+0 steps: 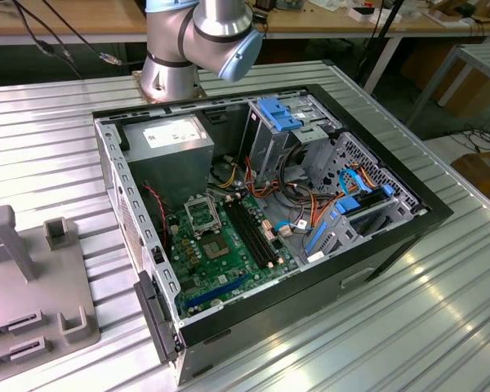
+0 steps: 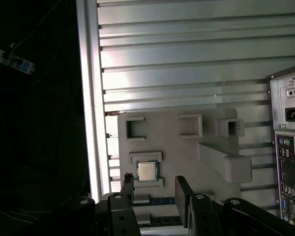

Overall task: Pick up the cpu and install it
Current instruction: 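Pick up the cpu and move it towards the insertion slot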

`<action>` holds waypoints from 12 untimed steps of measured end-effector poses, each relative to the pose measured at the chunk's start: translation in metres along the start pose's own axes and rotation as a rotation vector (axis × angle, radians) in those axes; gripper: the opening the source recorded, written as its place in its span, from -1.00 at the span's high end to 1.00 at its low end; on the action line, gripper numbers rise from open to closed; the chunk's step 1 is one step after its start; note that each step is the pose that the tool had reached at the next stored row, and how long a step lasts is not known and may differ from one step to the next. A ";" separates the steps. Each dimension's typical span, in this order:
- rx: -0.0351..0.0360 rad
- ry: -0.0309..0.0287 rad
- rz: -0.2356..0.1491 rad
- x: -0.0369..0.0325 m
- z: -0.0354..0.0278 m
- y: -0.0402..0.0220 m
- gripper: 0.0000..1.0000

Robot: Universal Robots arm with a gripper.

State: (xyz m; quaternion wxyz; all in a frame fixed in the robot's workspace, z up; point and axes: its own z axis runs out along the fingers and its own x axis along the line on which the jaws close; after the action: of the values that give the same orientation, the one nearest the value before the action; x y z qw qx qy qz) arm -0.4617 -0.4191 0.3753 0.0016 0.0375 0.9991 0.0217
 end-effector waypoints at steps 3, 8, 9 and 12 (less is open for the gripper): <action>0.0000 -0.0001 0.000 0.0000 0.0000 0.0000 0.07; -0.0001 0.0000 0.000 0.0002 0.0000 0.0000 0.07; 0.0000 0.0000 0.000 0.0002 0.0000 0.0000 0.07; 0.0000 0.0000 0.000 0.0002 0.0000 0.0000 0.07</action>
State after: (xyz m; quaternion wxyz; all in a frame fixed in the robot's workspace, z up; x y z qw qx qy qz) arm -0.4620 -0.4191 0.3753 0.0016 0.0375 0.9991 0.0217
